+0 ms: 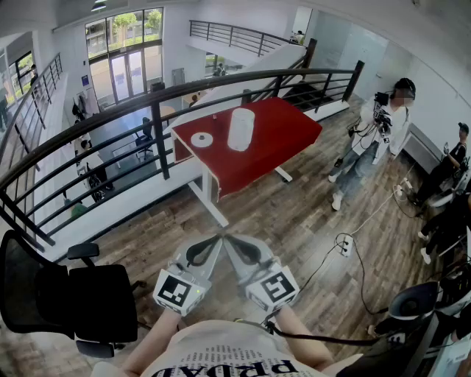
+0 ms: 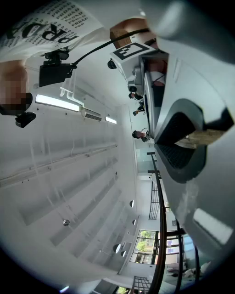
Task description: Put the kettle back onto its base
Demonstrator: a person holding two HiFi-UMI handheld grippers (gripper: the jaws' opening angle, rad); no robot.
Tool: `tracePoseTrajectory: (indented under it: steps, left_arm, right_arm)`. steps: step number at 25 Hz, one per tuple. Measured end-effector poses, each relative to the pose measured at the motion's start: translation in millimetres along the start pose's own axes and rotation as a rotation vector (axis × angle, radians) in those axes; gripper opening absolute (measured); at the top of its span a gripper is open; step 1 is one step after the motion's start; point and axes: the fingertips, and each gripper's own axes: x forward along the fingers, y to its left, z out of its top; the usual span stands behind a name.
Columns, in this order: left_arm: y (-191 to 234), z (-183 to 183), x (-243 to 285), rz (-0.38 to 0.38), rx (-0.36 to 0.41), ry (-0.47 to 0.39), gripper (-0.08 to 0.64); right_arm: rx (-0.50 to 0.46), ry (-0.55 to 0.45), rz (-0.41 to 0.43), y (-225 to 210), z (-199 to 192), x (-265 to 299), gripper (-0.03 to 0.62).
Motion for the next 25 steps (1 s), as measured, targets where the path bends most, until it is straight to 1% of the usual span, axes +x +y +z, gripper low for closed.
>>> tracePoseTrajectory:
  steps: [8,11,22,25]
  left_arm:
    - [0.8,0.4,1.4,0.001,-0.015,0.004,-0.008]
    - [3.6,-4.4,0.2,-0.007,-0.005,0.012,-0.008]
    - [6.9,0.1,-1.6,-0.014,-0.022,0.008,-0.008]
    - [7.1,-1.5,-5.1,-0.024,-0.011,0.017,-0.008]
  right_arm:
    - [-0.001,0.011,-0.003,-1.5,0.3,0.9,0.008]
    - [-0.009,0.011,-0.002,-0.2,0.2,3.9,0.008]
    - [-0.003,0.012,-0.042,0.3,-1.7,7.2,0.008]
    - [-0.008,0.019,-0.042,4.1,-2.0,7.5,0.008]
